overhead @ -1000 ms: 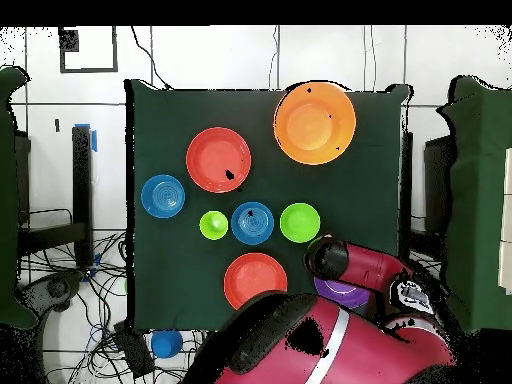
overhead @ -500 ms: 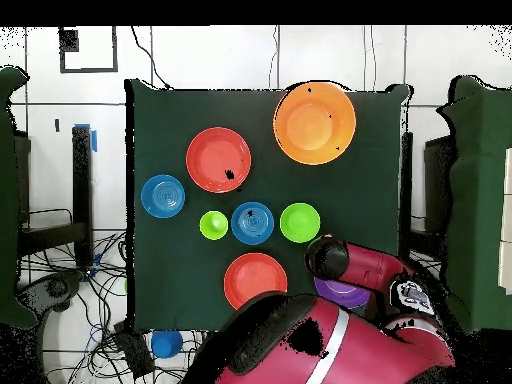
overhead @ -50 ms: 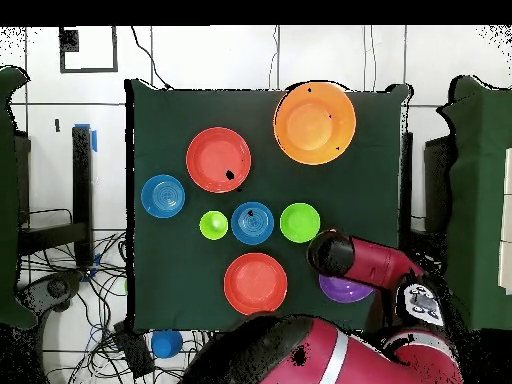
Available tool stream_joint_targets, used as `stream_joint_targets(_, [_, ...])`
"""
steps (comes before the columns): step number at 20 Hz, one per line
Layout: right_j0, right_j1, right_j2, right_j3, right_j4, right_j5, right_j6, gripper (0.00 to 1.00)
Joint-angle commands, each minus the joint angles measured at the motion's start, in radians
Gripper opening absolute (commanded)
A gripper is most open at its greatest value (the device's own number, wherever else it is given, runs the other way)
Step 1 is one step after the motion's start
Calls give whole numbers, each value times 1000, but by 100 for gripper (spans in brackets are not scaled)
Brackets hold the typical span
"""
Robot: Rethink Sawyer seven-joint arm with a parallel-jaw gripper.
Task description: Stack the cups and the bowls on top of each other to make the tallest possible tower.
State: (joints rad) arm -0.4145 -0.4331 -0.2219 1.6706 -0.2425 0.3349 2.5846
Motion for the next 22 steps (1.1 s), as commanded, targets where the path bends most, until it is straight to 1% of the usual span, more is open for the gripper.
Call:
stream_joint_targets(1, [59,-97,150,-18,-10,148,-101,0])
stream_joint_targets(2, [67,-107,148,-23,-8,156,-97,0])
stream_joint_targets(10, [130,-163,127,-119,7,332,-98,0])
stream_joint_targets(12, [153,-178,117,-144,-1,333,-88,0])
stream_joint_targets(15, [173,-177,116,-217,-6,398,-101,0])
stream_joint_targets(22, [207,-142,121,-395,-19,508,-116,0])
